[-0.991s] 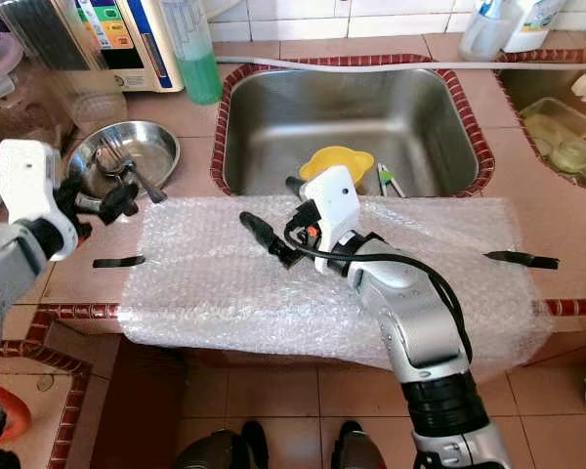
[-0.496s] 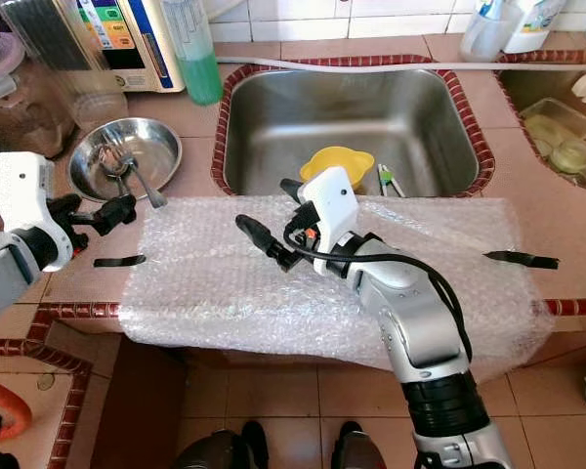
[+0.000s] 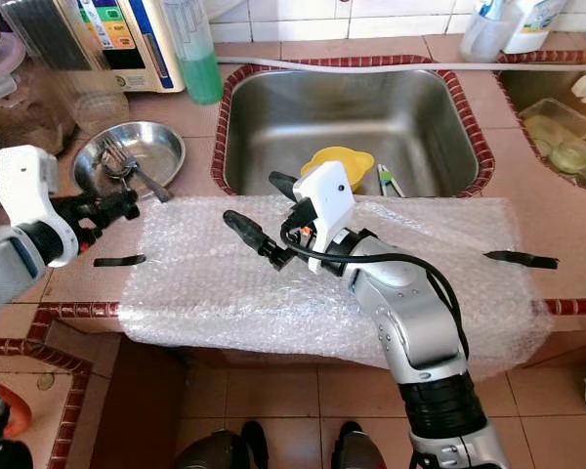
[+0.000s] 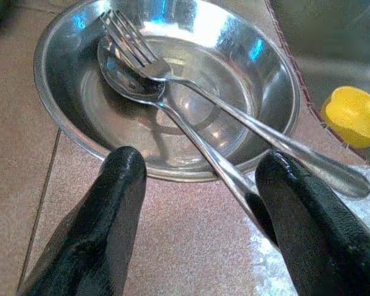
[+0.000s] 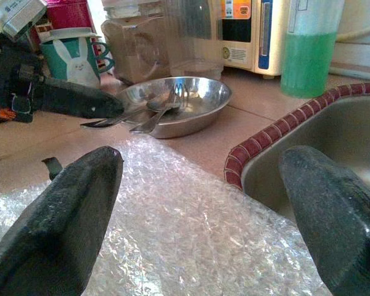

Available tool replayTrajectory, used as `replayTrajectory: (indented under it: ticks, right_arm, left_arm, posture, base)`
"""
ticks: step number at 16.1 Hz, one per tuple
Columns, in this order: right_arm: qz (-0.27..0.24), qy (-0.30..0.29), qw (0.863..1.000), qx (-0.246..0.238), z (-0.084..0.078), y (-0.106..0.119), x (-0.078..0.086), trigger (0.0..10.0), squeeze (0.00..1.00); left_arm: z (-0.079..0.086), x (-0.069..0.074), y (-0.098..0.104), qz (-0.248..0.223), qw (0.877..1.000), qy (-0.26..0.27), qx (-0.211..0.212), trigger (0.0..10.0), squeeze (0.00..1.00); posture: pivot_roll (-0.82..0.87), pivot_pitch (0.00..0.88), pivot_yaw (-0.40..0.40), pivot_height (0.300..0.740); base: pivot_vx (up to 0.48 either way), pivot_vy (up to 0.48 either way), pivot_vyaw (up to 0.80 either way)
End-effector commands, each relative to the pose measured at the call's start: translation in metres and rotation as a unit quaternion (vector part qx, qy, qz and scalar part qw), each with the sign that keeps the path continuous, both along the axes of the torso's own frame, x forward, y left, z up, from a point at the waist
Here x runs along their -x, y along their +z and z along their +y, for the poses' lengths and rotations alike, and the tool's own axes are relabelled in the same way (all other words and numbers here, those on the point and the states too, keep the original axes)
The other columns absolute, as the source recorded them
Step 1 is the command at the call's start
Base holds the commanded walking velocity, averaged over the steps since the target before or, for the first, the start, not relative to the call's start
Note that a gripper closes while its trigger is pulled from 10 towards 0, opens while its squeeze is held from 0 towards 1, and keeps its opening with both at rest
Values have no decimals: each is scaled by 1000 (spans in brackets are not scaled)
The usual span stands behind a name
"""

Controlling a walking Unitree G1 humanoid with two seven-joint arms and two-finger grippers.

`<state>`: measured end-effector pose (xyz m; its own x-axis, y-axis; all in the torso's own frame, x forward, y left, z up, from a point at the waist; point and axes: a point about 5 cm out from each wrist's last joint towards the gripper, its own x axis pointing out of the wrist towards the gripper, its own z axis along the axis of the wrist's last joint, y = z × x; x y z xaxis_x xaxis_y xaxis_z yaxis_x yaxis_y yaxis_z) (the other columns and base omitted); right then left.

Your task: Kitchen organization

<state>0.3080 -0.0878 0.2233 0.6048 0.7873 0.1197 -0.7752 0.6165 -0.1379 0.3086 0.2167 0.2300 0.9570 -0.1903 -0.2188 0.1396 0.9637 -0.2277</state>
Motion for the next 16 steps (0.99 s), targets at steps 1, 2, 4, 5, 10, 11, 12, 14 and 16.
replayTrajectory:
  ticks: [1, 2, 4, 5, 10, 11, 12, 14, 16]
  right_arm:
    - [-16, 9, 1000, 2, 3, 5, 4, 10000, 0]
    - [-16, 9, 1000, 3, 3, 5, 4, 10000, 0]
    - [-18, 10, 1000, 5, 3, 5, 4, 10000, 0]
    - [-18, 10, 1000, 6, 3, 5, 4, 10000, 0]
    - [-14, 25, 1000, 5, 7, 3, 7, 10000, 0]
    - [-9, 30, 1000, 4, 8, 2, 8, 10000, 0]
    - [-10, 30, 999, 8, 7, -1, 10, 10000, 0]
    - [-20, 27, 999, 6, 7, -3, 15, 10000, 0]
    - [-35, -8, 999, 16, 0, -9, 16, 10000, 0]
  left_arm:
    - [2, 3, 5, -4, 1000, 2, 9, 10000, 0]
    - [3, 3, 6, -5, 1000, 2, 10, 10000, 0]
    - [4, 3, 8, -4, 1000, -2, 6, 10000, 0]
    - [4, 3, 8, -3, 1000, -2, 4, 10000, 0]
    - [-9, 17, -15, 23, 1000, 4, -14, 10000, 0]
    - [-9, 17, -15, 22, 1000, 10, -10, 10000, 0]
    - [-8, 18, -13, 19, 1000, 12, 0, 10000, 0]
    - [-6, 17, -11, 15, 1000, 17, -2, 10000, 0]
    - [-5, 17, -9, 9, 1000, 22, -1, 10000, 0]
  posture:
    - [-34, 249, 85, 740]
    - [-34, 248, 85, 740]
    - [-32, 247, 86, 740]
    - [-32, 247, 86, 740]
    - [-33, 251, 82, 740]
    - [-32, 250, 80, 740]
    - [-31, 250, 79, 740]
    - [-28, 248, 77, 740]
    - [-30, 247, 78, 740]
  base:
    - [0, 0, 0]
    - [0, 0, 0]
    - [0, 0, 0]
    - [0, 0, 0]
    - [0, 0, 0]
    - [0, 0, 0]
    - [0, 0, 0]
    - [0, 0, 0]
    - [0, 0, 0]
